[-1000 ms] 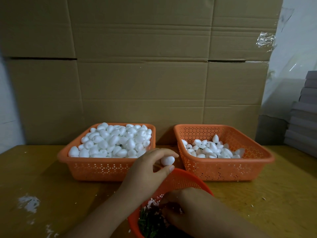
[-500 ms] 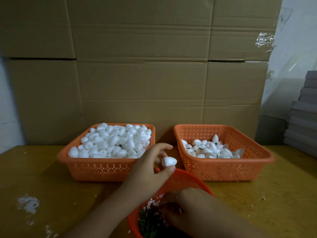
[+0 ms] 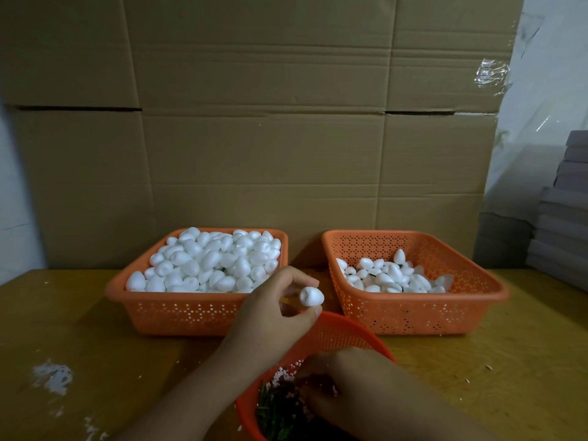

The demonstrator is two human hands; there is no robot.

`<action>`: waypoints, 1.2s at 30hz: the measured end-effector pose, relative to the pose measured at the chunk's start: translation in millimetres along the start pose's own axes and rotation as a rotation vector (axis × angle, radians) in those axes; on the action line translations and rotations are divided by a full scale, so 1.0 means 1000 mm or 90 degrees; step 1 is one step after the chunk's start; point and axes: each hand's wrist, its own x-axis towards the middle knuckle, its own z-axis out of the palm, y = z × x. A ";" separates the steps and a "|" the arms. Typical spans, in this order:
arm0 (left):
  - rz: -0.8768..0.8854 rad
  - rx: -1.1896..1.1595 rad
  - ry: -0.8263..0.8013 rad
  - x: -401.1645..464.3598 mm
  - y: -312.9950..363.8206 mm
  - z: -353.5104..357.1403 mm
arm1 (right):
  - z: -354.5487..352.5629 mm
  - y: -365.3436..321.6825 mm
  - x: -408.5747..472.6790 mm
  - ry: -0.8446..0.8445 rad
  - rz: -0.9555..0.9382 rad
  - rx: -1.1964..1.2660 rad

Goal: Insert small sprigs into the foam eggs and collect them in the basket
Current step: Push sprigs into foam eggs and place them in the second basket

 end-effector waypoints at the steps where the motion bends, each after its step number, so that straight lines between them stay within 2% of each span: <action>1: -0.002 -0.010 -0.003 0.000 0.000 0.000 | 0.000 0.000 0.000 -0.004 0.001 0.002; 6: 0.011 -0.033 -0.021 -0.001 0.000 0.000 | 0.000 0.000 0.001 -0.021 0.003 0.004; 36: 0.055 0.066 0.011 0.000 0.000 0.000 | -0.001 -0.002 -0.002 0.014 -0.013 0.005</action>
